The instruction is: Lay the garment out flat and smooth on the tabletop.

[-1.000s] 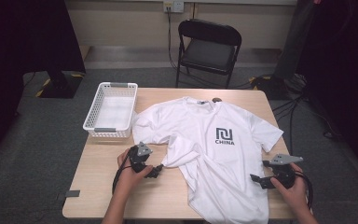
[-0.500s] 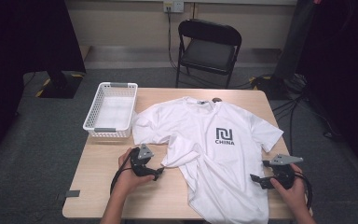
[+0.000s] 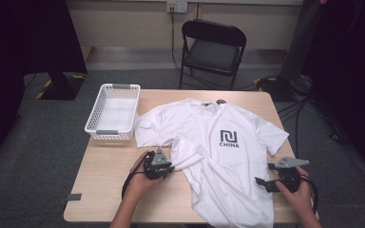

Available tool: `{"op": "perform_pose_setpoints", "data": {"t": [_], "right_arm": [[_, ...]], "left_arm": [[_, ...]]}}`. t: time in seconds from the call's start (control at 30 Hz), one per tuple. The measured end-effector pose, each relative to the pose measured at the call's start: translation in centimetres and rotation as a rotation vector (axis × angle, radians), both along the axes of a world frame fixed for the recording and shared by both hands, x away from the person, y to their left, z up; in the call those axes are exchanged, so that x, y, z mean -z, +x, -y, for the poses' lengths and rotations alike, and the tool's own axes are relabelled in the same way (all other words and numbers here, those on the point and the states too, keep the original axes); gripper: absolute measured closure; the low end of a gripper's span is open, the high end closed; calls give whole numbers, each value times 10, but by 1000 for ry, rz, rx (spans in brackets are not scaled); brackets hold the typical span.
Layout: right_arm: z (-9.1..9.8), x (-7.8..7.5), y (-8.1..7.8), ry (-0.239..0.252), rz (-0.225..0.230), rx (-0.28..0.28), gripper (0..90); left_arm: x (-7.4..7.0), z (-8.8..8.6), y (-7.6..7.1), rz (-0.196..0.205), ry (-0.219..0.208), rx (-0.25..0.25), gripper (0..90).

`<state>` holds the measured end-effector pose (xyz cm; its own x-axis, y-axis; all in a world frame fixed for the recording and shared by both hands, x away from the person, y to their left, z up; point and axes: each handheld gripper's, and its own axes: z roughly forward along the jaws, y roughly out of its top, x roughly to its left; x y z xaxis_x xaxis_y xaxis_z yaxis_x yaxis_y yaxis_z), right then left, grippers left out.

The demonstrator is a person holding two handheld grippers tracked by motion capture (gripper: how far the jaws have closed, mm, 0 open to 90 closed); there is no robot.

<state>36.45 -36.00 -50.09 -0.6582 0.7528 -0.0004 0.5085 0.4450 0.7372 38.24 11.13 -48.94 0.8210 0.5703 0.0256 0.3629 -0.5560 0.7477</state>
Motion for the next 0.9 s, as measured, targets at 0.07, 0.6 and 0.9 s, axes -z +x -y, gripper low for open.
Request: {"op": "perform_pose_setpoints", "data": {"t": [0.07,0.6,0.9], "right_arm": [[0,0,0,0,0,0,124],[0,0,0,0,0,0,124],[0,0,0,0,0,0,124]], "left_arm": [[-5,-2,-3,-36,-51,-6,852],[-41,-61,-24,-118,-201,-46,864],[-32,-66,-19,-55,-174,-174,851]]}}
